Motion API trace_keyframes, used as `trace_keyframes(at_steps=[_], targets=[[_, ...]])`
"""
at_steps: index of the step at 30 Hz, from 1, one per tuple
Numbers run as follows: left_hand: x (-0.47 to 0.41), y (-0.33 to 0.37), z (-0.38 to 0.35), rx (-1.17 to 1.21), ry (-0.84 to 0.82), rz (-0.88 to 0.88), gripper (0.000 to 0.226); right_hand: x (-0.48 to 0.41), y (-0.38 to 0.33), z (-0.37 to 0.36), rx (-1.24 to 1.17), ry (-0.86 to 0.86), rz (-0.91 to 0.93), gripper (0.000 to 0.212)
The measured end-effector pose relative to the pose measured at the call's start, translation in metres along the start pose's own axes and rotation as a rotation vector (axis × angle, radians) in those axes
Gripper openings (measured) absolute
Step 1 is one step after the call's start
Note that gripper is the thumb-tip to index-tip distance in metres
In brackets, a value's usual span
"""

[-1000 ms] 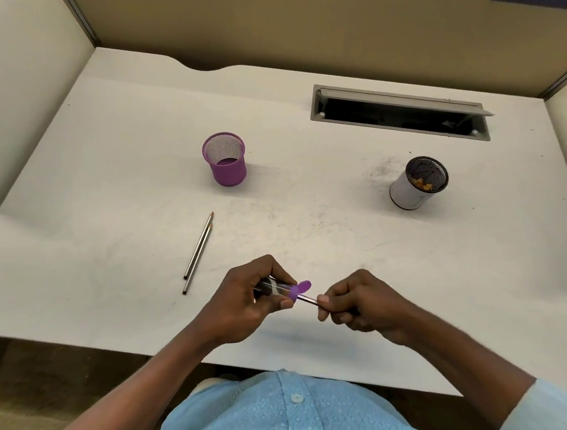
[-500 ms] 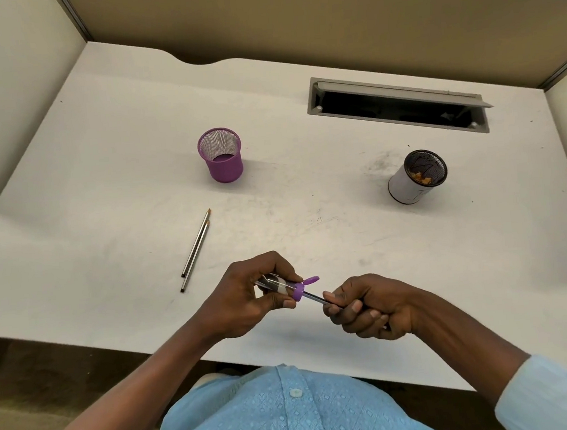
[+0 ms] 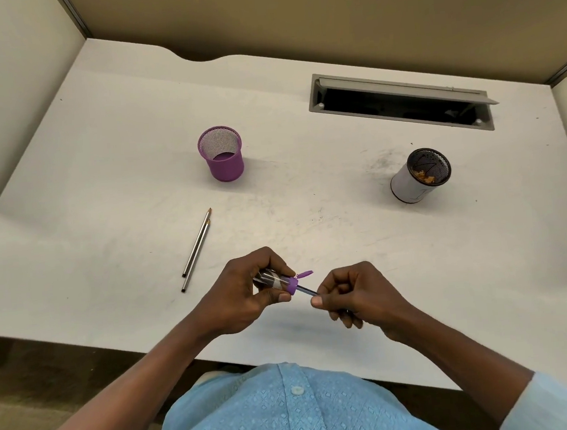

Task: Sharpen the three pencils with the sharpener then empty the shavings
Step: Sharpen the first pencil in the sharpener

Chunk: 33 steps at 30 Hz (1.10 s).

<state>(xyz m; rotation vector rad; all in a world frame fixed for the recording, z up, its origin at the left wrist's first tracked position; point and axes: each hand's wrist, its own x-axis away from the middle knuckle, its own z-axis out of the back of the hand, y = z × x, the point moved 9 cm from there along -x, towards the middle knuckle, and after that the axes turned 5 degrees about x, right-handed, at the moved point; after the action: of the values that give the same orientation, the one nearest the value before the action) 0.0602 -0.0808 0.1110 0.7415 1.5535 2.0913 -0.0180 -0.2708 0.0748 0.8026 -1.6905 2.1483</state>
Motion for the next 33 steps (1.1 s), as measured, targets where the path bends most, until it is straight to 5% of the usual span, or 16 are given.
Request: trace_keyframes(at_steps=[6, 20, 33], targets=[[-0.003, 0.003, -0.002, 0.003, 0.024, -0.026, 0.032, 0.007, -0.023, 0.003, 0.444, 0.182, 0.239, 0.019], [-0.002, 0.011, -0.009, 0.006, -0.033, -0.071, 0.029, 0.007, 0.003, -0.022, -0.183, -0.339, -0.139, 0.042], [-0.002, 0.002, 0.012, -0.01, 0.105, 0.019, 0.033, 0.01, 0.014, 0.0, -0.069, -0.294, -0.03, 0.034]])
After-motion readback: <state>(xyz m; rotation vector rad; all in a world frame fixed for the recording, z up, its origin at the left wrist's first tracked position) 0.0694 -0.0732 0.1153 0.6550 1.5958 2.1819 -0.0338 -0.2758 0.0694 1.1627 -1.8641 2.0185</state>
